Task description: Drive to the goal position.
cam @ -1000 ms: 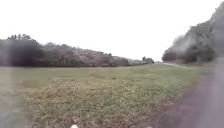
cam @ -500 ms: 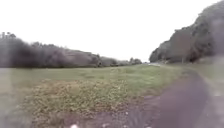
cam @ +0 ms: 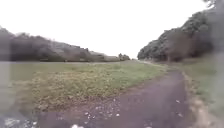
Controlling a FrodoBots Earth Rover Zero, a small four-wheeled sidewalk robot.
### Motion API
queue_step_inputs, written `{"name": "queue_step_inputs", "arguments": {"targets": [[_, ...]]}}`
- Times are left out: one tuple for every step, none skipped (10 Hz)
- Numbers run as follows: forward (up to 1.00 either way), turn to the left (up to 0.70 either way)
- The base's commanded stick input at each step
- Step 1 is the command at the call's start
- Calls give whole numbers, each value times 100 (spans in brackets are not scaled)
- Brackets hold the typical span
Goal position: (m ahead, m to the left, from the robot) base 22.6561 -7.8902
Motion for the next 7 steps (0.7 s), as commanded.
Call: {"name": "queue_step_inputs", "arguments": {"targets": [[0, 0], [7, 1], [6, 1], [7, 1], [6, 1], [6, 1], [6, 1]]}}
